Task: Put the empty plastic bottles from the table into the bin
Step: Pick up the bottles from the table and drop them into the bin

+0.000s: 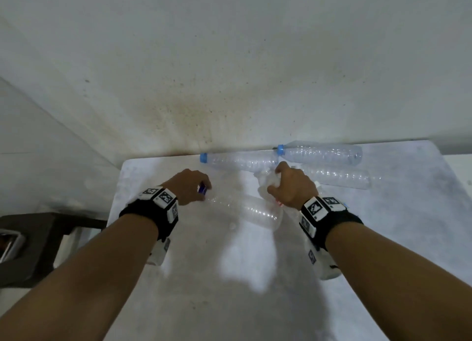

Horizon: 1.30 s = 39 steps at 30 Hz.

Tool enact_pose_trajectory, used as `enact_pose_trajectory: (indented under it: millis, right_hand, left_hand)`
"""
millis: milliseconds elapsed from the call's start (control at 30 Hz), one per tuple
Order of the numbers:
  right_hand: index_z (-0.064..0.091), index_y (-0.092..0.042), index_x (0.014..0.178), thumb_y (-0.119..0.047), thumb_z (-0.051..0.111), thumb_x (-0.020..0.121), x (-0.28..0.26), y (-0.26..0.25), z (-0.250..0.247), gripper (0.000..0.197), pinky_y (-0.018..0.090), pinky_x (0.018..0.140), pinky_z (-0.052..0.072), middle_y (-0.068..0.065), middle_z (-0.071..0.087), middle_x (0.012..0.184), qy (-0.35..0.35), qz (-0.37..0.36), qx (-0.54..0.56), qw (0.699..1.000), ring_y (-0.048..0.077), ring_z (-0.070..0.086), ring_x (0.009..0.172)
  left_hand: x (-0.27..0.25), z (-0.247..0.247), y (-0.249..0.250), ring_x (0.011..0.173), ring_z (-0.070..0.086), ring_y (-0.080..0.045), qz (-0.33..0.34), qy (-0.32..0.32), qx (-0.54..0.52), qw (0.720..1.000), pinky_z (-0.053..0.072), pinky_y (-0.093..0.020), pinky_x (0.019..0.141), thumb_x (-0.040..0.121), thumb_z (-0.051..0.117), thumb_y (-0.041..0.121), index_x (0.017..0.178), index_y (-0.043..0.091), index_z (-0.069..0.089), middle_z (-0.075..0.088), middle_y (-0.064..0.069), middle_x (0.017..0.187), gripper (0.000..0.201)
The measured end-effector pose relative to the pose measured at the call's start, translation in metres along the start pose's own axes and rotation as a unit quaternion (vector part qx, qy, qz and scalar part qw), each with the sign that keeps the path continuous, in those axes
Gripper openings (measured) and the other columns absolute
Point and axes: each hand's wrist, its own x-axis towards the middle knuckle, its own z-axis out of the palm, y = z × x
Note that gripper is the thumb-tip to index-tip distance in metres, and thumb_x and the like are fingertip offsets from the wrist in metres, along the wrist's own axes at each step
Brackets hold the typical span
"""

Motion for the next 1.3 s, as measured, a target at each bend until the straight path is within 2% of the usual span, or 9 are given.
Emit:
enact_pose_trajectory:
  millis: [133,233,367,500,633,866,1033,1200,1300]
  right_hand:
    - [0.045,-0.018,0.121,-0.042,0.066,0.078,-0.021,-0.017,-0.02,0.054,0.034,0.072,0.048,0.008,0.067,0.102,0.055,-0.001,0.019,0.998,0.031,0.064,0.093]
    - [0.044,-0.018,0.112,-0.04,0.066,0.074,-0.048,-0.035,-0.031,0.049,0.036,0.071,0.05,0.009,0.068,0.099,0.114,-0.013,0.044,0.992,0.032,0.063,0.087]
    - [0.045,-0.017,0.111,-0.031,0.066,0.076,-0.101,-0.063,-0.035,0.044,0.036,0.074,0.05,0.009,0.068,0.1,0.173,-0.041,0.102,0.979,0.029,0.059,0.085]
    - [0.049,-0.021,0.11,-0.035,0.074,0.074,-0.171,-0.091,-0.017,0.046,0.041,0.083,0.055,0.004,0.069,0.103,0.184,-0.08,0.15,0.968,0.027,0.064,0.092]
    - [0.052,-0.024,0.102,-0.045,0.076,0.073,-0.251,-0.122,0.025,0.044,0.035,0.078,0.055,-0.001,0.07,0.096,0.128,-0.107,0.163,0.972,0.019,0.067,0.085]
    - [0.057,-0.024,0.095,-0.041,0.079,0.07,-0.338,-0.135,0.137,0.037,0.036,0.081,0.057,-0.003,0.072,0.092,-0.014,-0.08,0.146,0.986,0.014,0.069,0.084]
    - [0.056,-0.022,0.098,-0.036,0.081,0.069,-0.359,-0.122,0.225,0.041,0.032,0.074,0.051,-0.001,0.07,0.098,-0.09,-0.054,0.09,0.99,0.02,0.068,0.089]
    - [0.054,-0.029,0.097,-0.029,0.079,0.067,-0.358,-0.1,0.311,0.039,0.036,0.072,0.054,-0.003,0.072,0.096,-0.09,-0.044,0.08,0.992,0.022,0.066,0.08]
    - [0.049,-0.034,0.1,-0.027,0.075,0.067,-0.349,-0.085,0.36,0.042,0.047,0.07,0.057,0.003,0.07,0.095,-0.093,-0.044,0.091,0.991,0.03,0.066,0.081]
  left_hand:
    - [-0.035,-0.036,-0.008,0.091,0.061,-0.012,0.012,0.038,-0.052,0.998,0.047,-0.025,0.086,0.079,0.077,0.035,0.109,0.026,0.07,0.063,0.003,0.106,0.033]
    - [-0.07,-0.057,-0.008,0.092,0.064,-0.015,0.019,0.118,-0.109,0.987,0.048,-0.024,0.078,0.074,0.079,0.041,0.103,0.028,0.072,0.068,0.004,0.101,0.032]
    - [-0.128,-0.067,0.006,0.075,0.061,-0.009,0.064,0.227,-0.176,0.956,0.044,-0.017,0.067,0.075,0.079,0.037,0.097,0.023,0.074,0.069,0.002,0.091,0.027]
    - [-0.195,-0.053,0.015,0.081,0.062,-0.018,0.101,0.267,-0.154,0.946,0.049,-0.027,0.077,0.077,0.077,0.036,0.097,0.017,0.074,0.065,0.0,0.084,0.027]
    - [-0.267,-0.014,0.004,0.073,0.059,-0.015,0.11,0.233,-0.141,0.956,0.045,-0.022,0.065,0.075,0.075,0.04,0.088,0.018,0.075,0.069,-0.006,0.079,0.026]
    - [-0.355,0.082,-0.035,0.068,0.057,-0.008,0.095,0.087,-0.118,0.985,0.044,-0.023,0.062,0.073,0.075,0.047,0.085,0.02,0.073,0.059,0.011,0.071,0.03]
    - [-0.367,0.176,-0.074,0.073,0.059,-0.013,0.064,0.003,-0.137,0.988,0.046,-0.027,0.065,0.069,0.075,0.045,0.082,0.023,0.07,0.059,0.012,0.071,0.025]
    - [-0.357,0.283,-0.12,0.072,0.061,-0.018,0.026,0.027,-0.203,0.979,0.049,-0.031,0.066,0.068,0.076,0.032,0.084,0.015,0.071,0.064,0.006,0.068,0.024]
    - [-0.341,0.346,-0.143,0.074,0.062,-0.02,-0.014,0.015,-0.237,0.971,0.047,-0.028,0.065,0.07,0.076,0.023,0.085,0.019,0.067,0.058,0.01,0.067,0.018]
